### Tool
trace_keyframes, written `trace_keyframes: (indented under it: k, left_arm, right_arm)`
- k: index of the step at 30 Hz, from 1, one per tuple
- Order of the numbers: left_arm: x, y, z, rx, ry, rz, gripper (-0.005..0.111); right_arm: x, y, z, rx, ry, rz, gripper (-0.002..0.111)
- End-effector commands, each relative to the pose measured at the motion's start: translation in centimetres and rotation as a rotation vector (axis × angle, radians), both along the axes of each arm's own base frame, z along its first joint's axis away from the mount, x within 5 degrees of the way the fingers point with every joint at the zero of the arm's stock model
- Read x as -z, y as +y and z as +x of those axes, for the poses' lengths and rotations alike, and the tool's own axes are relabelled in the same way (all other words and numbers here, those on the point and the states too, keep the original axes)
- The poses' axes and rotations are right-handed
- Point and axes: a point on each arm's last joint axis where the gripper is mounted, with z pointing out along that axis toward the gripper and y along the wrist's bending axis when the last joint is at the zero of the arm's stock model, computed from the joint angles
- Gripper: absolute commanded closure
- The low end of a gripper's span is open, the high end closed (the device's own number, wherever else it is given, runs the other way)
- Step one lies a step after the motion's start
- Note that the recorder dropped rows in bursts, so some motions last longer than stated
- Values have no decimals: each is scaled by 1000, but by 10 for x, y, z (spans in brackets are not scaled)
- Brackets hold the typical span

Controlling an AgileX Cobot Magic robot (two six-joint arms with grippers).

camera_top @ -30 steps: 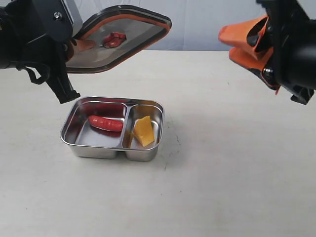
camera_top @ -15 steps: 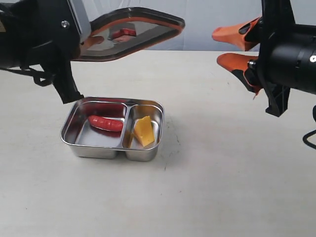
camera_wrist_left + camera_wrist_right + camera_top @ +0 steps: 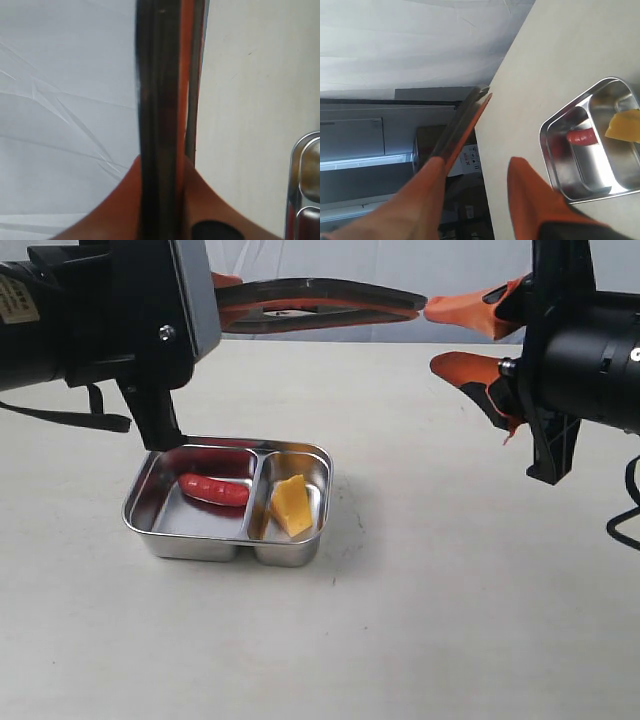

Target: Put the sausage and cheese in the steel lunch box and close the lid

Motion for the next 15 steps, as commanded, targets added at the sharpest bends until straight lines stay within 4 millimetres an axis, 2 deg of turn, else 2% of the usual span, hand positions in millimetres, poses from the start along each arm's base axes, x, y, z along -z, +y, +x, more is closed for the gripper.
trace_keyframes:
  k: [1,9,12,15]
  left_arm:
    - [-4,0,0,-1,-22,-26,107]
    - [-3,0,-1,-1,-16,-21,107]
    - [-3,0,-1,-1,-16,-21,107]
    - [-3,0,-1,-1,-15,-23,107]
  right_arm:
    - [-2,0,-2,-7,5,17,70]
    - [-6,2,-4,-32,13,38,94]
    - [-15,4,-3,-69,-64,-2,93]
    - [-23,4,-2,-78,-139,-36,81]
